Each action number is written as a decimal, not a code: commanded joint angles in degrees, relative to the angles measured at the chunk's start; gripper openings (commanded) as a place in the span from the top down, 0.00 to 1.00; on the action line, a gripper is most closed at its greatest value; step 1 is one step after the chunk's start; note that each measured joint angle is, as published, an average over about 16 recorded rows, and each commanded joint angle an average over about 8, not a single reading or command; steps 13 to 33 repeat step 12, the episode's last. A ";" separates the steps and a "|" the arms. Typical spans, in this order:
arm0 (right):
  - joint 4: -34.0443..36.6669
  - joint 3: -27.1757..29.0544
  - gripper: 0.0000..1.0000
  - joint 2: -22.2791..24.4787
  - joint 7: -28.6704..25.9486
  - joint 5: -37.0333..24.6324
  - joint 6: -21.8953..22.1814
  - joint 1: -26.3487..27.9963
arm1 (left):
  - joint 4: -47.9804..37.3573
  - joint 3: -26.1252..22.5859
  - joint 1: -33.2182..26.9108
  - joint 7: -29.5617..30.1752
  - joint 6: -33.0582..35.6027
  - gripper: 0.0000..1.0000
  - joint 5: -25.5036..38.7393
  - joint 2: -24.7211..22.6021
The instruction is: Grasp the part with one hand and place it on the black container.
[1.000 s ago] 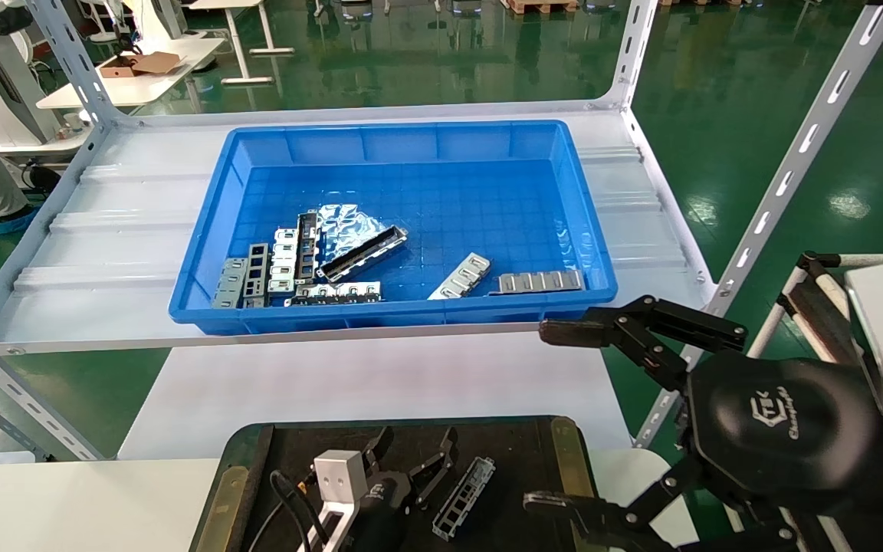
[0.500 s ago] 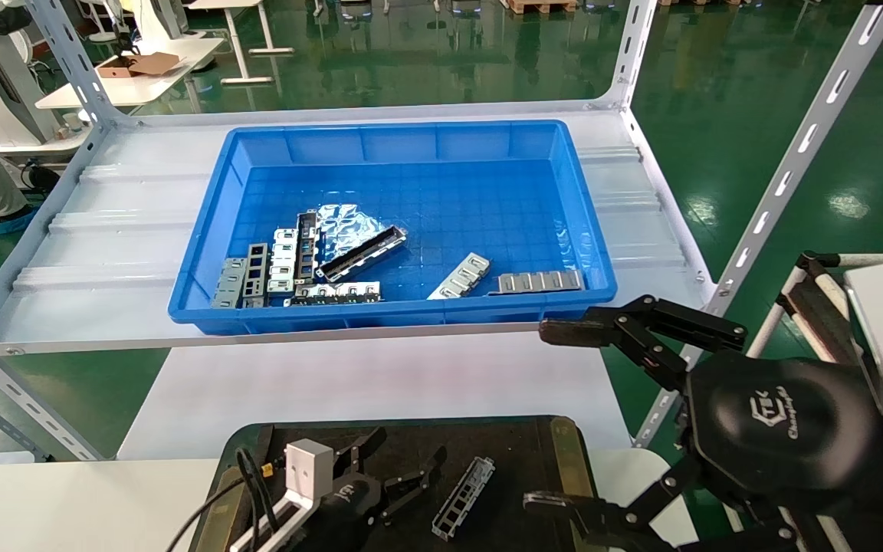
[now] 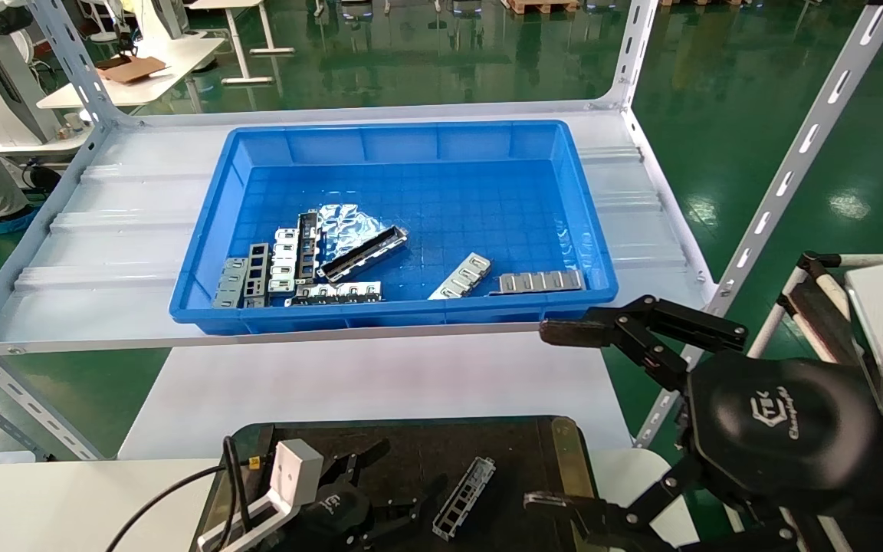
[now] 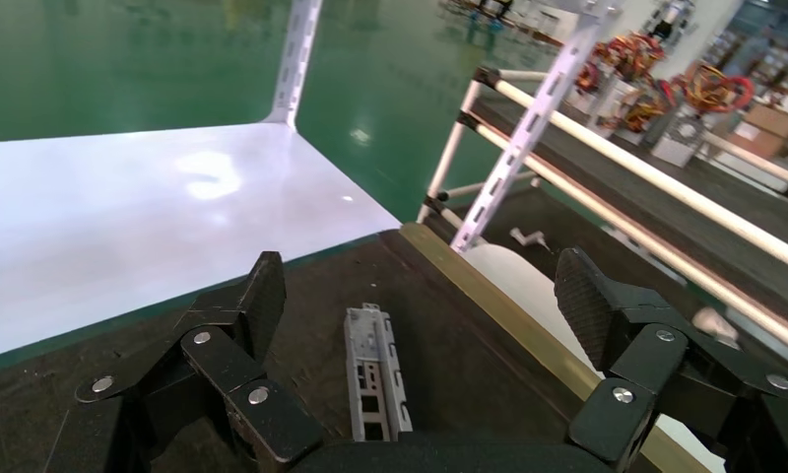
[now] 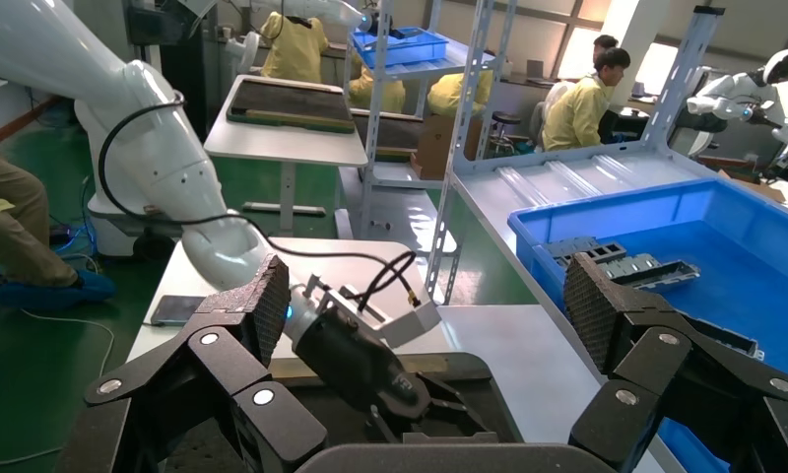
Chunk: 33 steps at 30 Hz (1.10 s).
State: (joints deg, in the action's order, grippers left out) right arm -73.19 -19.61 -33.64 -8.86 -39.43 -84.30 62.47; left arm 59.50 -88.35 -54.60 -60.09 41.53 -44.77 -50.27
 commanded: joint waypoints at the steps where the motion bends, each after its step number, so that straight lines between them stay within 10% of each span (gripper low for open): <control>1: 0.00 0.00 0.00 0.00 0.00 0.00 0.00 0.00 | 0.77 -1.14 -0.96 1.59 0.48 0.00 1.52 1.39; 33: 0.00 -0.01 0.00 0.01 0.01 0.01 0.01 0.00 | 3.98 -2.51 -2.42 3.55 0.70 0.00 3.40 3.66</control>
